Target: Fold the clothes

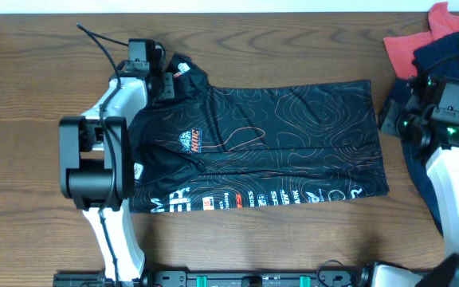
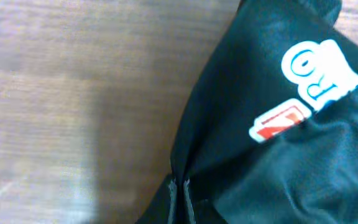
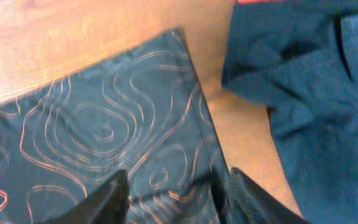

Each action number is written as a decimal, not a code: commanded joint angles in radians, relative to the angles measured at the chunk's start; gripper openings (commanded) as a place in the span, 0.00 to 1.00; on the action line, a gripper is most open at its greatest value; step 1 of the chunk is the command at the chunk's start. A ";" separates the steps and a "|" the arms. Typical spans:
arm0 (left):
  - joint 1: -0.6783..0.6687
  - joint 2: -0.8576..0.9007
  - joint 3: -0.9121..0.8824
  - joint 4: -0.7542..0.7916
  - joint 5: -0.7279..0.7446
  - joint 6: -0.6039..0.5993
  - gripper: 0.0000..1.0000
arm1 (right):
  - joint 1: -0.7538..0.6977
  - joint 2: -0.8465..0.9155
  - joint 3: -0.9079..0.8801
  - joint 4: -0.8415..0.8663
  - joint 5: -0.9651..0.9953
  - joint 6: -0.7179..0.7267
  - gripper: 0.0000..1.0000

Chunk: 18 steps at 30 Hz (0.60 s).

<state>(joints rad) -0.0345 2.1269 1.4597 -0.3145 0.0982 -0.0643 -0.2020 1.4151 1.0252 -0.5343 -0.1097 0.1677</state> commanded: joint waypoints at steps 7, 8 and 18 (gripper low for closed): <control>0.005 -0.151 0.015 -0.229 0.083 -0.084 0.06 | 0.052 0.283 0.124 0.158 -0.003 -0.011 0.66; 0.005 -0.154 0.015 -0.246 0.094 -0.084 0.06 | 0.053 0.321 0.154 0.162 -0.002 -0.013 0.66; 0.005 -0.153 0.015 -0.314 0.103 -0.084 0.06 | 0.060 0.657 0.358 0.271 0.030 -0.008 0.68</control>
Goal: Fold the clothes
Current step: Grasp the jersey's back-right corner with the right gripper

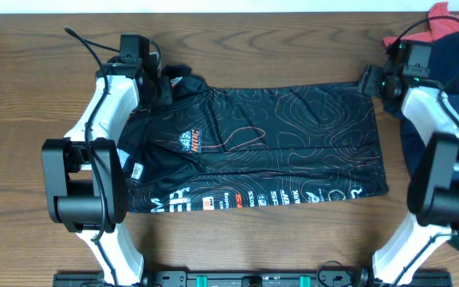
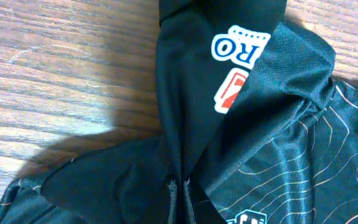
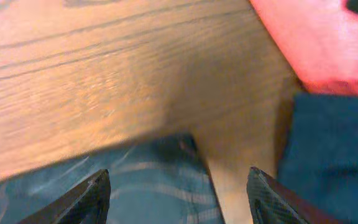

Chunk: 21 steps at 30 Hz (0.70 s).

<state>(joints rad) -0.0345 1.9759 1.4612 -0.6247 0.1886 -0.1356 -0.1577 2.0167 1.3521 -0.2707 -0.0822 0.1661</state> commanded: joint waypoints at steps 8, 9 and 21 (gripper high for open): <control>0.005 -0.002 0.013 -0.004 0.013 -0.013 0.06 | 0.049 0.154 0.043 0.129 -0.001 -0.002 0.68; 0.005 -0.002 0.013 -0.005 0.013 -0.013 0.06 | 0.052 0.155 0.043 0.137 -0.001 -0.002 0.68; 0.005 -0.002 0.013 -0.020 0.013 -0.012 0.06 | 0.064 0.163 0.043 0.141 0.034 0.024 0.29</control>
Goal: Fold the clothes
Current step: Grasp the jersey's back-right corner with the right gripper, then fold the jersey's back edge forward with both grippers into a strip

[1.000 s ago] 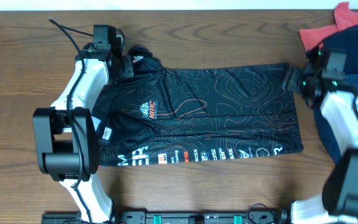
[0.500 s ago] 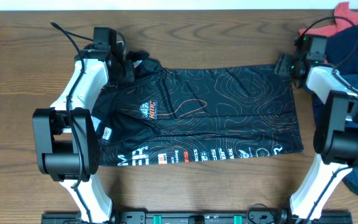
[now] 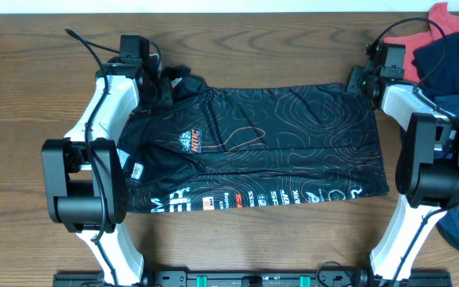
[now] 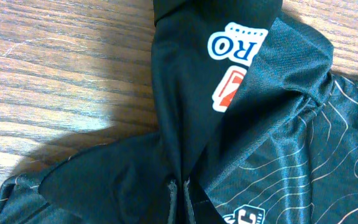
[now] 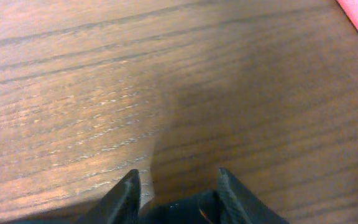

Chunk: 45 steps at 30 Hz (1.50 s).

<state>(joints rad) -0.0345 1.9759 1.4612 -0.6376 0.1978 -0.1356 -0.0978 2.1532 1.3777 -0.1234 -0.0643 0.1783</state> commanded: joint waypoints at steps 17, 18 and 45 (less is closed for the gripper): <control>0.006 -0.079 0.013 -0.069 0.000 -0.012 0.06 | -0.016 -0.111 0.017 -0.178 0.174 0.053 0.01; 0.006 -0.092 0.013 -0.082 0.000 -0.012 0.06 | -0.016 -0.126 0.017 -0.190 0.181 0.053 0.01; 0.143 -0.246 0.013 -0.610 -0.038 -0.050 0.06 | -0.024 -0.368 0.017 -0.965 0.301 0.079 0.01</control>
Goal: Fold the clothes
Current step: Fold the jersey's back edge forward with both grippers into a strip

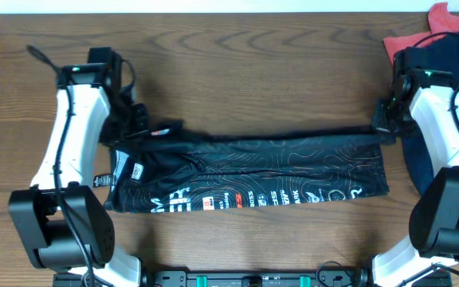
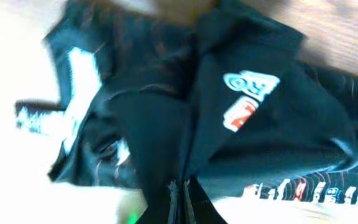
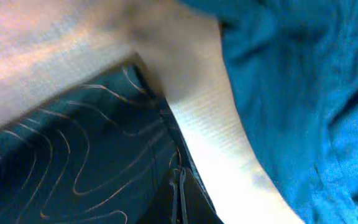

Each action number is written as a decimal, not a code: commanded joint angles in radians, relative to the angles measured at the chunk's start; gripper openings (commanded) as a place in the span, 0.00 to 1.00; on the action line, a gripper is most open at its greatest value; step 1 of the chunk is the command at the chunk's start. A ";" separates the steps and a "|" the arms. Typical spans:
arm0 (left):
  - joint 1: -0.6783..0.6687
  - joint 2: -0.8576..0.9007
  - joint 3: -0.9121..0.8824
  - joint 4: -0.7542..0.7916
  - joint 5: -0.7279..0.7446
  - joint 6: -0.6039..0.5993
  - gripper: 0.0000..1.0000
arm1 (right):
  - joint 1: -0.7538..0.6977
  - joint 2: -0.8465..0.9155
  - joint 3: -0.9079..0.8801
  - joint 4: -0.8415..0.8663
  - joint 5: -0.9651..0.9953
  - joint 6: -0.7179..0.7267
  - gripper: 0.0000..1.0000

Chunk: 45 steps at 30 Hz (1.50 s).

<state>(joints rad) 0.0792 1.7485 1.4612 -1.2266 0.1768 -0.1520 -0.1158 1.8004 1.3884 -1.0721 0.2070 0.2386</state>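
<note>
A black shirt (image 1: 277,171) with orange contour lines and white logos lies across the table's middle. Its far edge is raised and drawn toward the front, so it shows as a narrow band. My left gripper (image 1: 138,130) is shut on the shirt's far left part by the sleeve, with black cloth (image 2: 241,124) hanging from the closed fingers (image 2: 180,198). My right gripper (image 1: 382,127) is shut on the shirt's far right corner (image 3: 160,118), pinched between its fingers (image 3: 178,190).
A heap of navy and red clothes (image 1: 449,36) lies at the back right, beside my right arm; the navy cloth (image 3: 303,93) fills the right of the right wrist view. The wooden table (image 1: 253,48) lies bare behind the shirt.
My right gripper has shut on the far right corner. Both grippers have come toward the front with the shirt's far edge raised. The shirt, then spread flat, now shows much narrower.
My left gripper stayed shut on the far left sleeve throughout. My right gripper was open over the shirt's right side, then at the far right corner, then open astride it. Now both hold the far edge, brought frontward over the shirt.
</note>
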 commanded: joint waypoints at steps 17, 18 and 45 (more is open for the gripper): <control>0.035 -0.019 -0.095 -0.162 -0.026 -0.026 0.06 | -0.005 -0.015 0.003 -0.202 0.028 0.018 0.01; 0.035 -0.019 -0.103 -0.169 -0.033 -0.025 0.06 | -0.005 -0.015 0.003 -0.207 0.028 0.018 0.01; -0.147 -0.002 -0.122 0.175 0.102 0.006 0.81 | -0.003 -0.015 0.003 -0.218 -0.002 0.015 0.24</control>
<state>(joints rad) -0.0273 1.7481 1.3426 -1.0718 0.2779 -0.1574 -0.1158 1.8004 1.3884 -1.2896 0.2092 0.2447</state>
